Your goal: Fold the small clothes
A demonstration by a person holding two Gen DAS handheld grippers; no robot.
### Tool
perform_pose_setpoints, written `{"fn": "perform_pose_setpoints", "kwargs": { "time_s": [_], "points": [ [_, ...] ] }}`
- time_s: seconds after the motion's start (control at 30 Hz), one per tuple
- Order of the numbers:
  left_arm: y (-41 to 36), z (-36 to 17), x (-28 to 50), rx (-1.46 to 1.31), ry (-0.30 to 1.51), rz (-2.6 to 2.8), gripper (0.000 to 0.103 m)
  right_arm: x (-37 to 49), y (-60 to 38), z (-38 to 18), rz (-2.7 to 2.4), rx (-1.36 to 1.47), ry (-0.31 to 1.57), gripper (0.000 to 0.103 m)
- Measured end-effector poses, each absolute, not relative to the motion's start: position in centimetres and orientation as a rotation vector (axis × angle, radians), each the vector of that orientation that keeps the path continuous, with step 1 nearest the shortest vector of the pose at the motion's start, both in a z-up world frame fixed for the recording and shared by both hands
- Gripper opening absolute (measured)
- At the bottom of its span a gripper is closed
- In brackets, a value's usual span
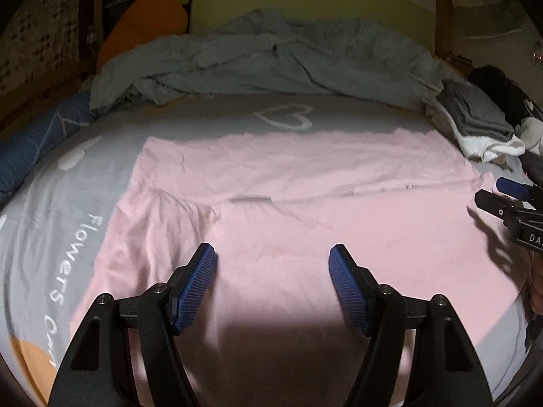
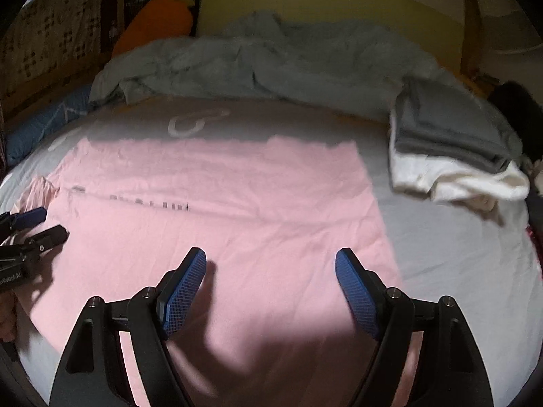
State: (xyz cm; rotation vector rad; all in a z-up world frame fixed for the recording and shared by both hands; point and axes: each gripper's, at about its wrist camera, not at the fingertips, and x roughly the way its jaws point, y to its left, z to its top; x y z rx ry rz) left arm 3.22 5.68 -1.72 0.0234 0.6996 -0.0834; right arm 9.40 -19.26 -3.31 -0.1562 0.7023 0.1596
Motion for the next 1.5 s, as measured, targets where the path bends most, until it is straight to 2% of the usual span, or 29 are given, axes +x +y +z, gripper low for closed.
{"fn": "perform_pose_setpoints", "kwargs": {
  "time_s": [0.17, 0.4, 0.67, 0.8, 0.93, 1.13, 1.43, 1.47, 1.5],
  "points": [
    [6.9, -0.5, 3.8, 0.031, 0.659, -0.02, 0.069, 9.5, -19.6, -2.3, 0.156, -0.161, 0.675, 0.08],
    [7.4, -2.7, 5.1, 0.09, 0.757, 0.045, 0.07, 11.4, -20.6, -4.6, 0.158, -0.145, 0.808, 0.08],
    [7.3, -0.4, 0.4, 0.116, 0.641, 0.058, 0.069, 8.6, -21.9, -1.9, 0.124, -0.108, 0.729, 0.08],
    [8.5, 1.0, -3.7, -0.001, 0.61, 0.045, 0.069, 5.1, -24.0, 0.3, 0.109, -0.031, 0.657, 0.08],
    [10.0, 0.3, -6.5, -0.145, 0.657, 0.027, 0.069, 1.7, -25.5, 0.3, 0.085, 0.012, 0.644, 0.08],
    [11.4, -2.1, -8.0, -0.308, 0.75, 0.006, 0.069, -2.1, -29.1, -2.1, 0.095, 0.227, 0.716, 0.08],
    [16.4, -3.8, -6.0, -0.719, 0.787, -0.068, 0.068, 0.1, -31.4, -5.3, 0.27, 0.531, 0.858, 0.077],
    [17.0, -4.0, -5.8, -0.76, 0.775, -0.076, 0.067, 0.2, -31.3, -5.2, 0.271, 0.518, 0.855, 0.077],
    [17.6, -4.1, -5.6, -0.791, 0.762, -0.069, 0.059, 0.4, -31.2, -5.2, 0.272, 0.51, 0.851, 0.077]
  ]
}}
